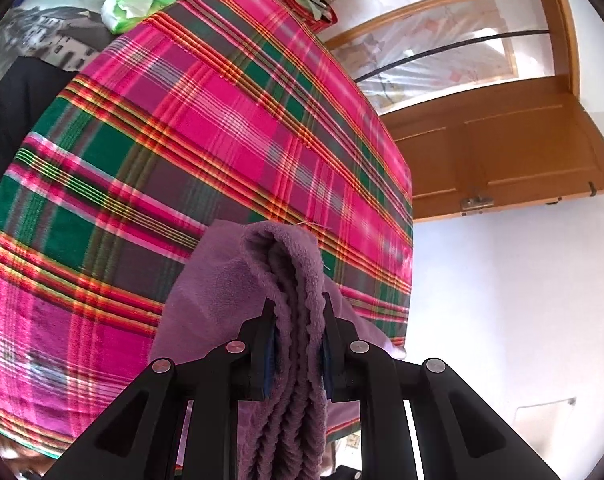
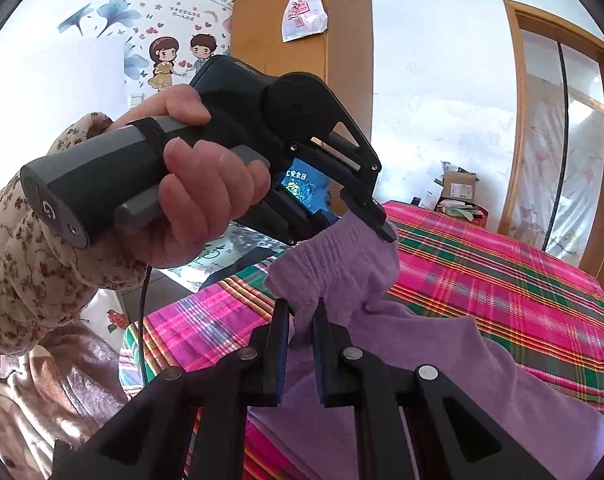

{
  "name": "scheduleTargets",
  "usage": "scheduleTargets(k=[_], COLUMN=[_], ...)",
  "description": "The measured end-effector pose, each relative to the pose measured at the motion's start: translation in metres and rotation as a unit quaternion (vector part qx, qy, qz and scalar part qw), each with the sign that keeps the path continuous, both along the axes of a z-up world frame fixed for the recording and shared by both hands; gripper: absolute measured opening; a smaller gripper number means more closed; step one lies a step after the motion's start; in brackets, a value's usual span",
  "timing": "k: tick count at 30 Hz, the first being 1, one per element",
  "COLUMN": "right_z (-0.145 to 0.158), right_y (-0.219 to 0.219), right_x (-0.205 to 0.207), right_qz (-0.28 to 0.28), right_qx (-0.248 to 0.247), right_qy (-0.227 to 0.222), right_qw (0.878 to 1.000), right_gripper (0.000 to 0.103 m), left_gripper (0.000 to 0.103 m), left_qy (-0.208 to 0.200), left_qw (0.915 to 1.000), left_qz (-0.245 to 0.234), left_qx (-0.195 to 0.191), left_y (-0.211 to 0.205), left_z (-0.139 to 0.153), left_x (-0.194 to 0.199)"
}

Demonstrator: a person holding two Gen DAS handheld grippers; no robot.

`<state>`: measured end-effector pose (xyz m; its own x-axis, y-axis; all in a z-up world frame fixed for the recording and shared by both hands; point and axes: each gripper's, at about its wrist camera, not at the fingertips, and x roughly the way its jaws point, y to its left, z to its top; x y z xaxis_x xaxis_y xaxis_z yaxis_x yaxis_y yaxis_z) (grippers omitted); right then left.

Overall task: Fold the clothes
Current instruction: 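Carry the lifted waistband with both grippers over the rest of the trousers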

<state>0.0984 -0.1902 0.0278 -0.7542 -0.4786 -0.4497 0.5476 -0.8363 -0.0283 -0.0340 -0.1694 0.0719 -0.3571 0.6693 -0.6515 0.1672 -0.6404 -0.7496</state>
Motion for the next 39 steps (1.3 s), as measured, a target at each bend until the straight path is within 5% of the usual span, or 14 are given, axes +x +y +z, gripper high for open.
scheduleTargets(k=[39], right_z=[0.000], right_y=[0.067], right_x=[0.032], right_qz=[-0.063], right_qx=[-0.020], right_qy=[-0.007], right_qw=[0.998], right_gripper=[0.011], left_gripper=[0.018], left_qy=[-0.009], left_qw=[0.9966], left_qz=[-0.078], left_qx=[-0.027], left_y=[0.104], left_z=[0.010], left_x=[-0.002])
